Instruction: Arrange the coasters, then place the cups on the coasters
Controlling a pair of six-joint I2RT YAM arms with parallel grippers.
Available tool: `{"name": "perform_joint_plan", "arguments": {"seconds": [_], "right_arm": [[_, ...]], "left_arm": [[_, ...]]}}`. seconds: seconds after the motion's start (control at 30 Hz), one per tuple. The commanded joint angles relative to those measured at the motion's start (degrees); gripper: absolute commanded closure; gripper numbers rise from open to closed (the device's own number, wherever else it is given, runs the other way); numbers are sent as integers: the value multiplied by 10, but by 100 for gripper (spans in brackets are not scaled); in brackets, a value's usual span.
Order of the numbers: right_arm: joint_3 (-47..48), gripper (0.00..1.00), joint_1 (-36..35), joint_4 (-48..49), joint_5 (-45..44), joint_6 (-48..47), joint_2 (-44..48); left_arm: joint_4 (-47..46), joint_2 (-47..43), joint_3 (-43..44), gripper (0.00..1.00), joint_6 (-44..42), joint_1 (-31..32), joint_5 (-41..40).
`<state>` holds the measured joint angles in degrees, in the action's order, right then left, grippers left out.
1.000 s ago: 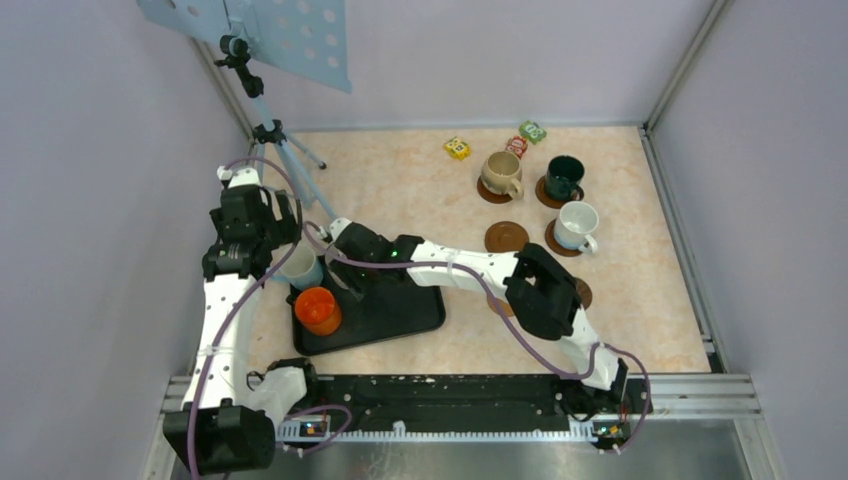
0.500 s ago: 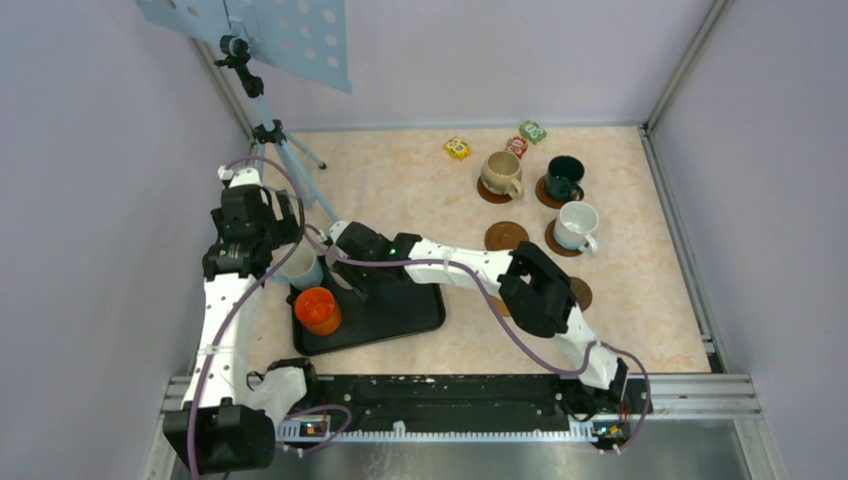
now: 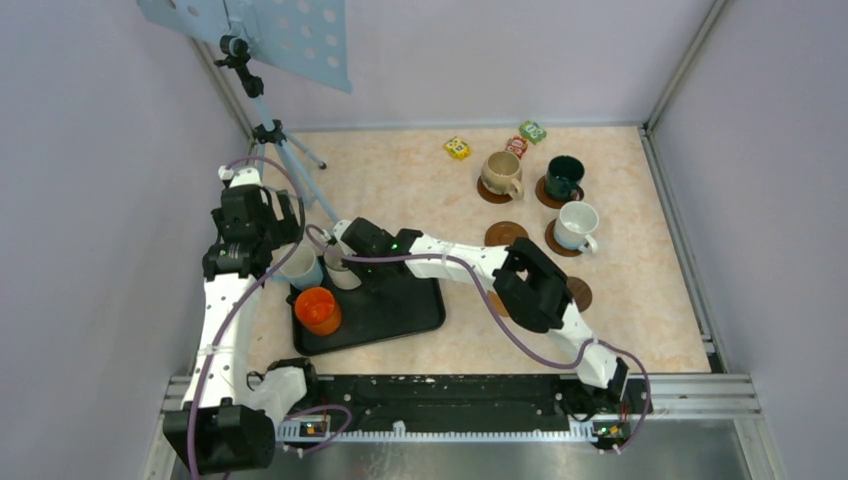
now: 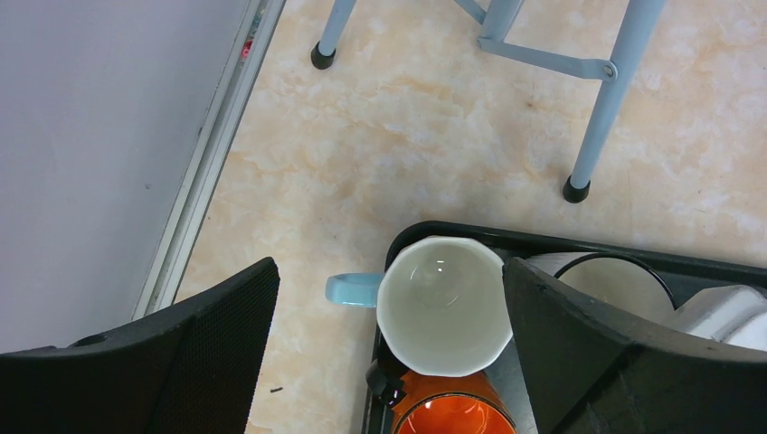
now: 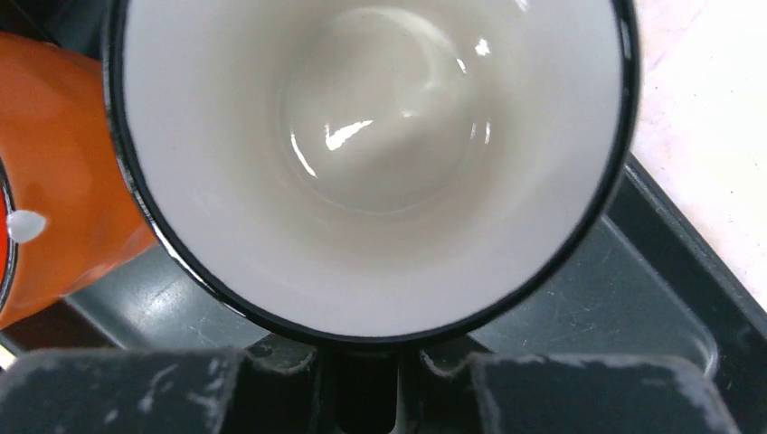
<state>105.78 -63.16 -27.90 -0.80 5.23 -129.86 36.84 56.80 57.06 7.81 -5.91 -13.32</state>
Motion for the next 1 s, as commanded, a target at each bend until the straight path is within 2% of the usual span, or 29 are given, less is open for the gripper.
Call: {"name": "perform_joint_plan", "arguments": {"seconds": [0.0, 0.07, 0.37, 0.6, 0.77, 0.97], "right_arm": [[26, 90, 9, 15, 14, -15, 17], [20, 100, 12, 16, 29, -22, 29], [-90, 100, 34, 56, 35, -49, 156], [-188, 100, 49, 63, 18, -83, 282], [-272, 100, 105, 59, 23, -61, 361], [-395, 100, 195, 79, 22, -57, 459]], "left_arm": [[-22, 3, 1, 1, 1, -3, 10], [-22, 5, 1, 1, -1, -3, 10], [-23, 4, 2, 1, -15, -3, 47], [-20, 2, 19, 1, -65, -3, 124], [-5, 8, 26, 1, -106, -3, 202], [-6, 21, 26, 1, -117, -3, 265]]}}
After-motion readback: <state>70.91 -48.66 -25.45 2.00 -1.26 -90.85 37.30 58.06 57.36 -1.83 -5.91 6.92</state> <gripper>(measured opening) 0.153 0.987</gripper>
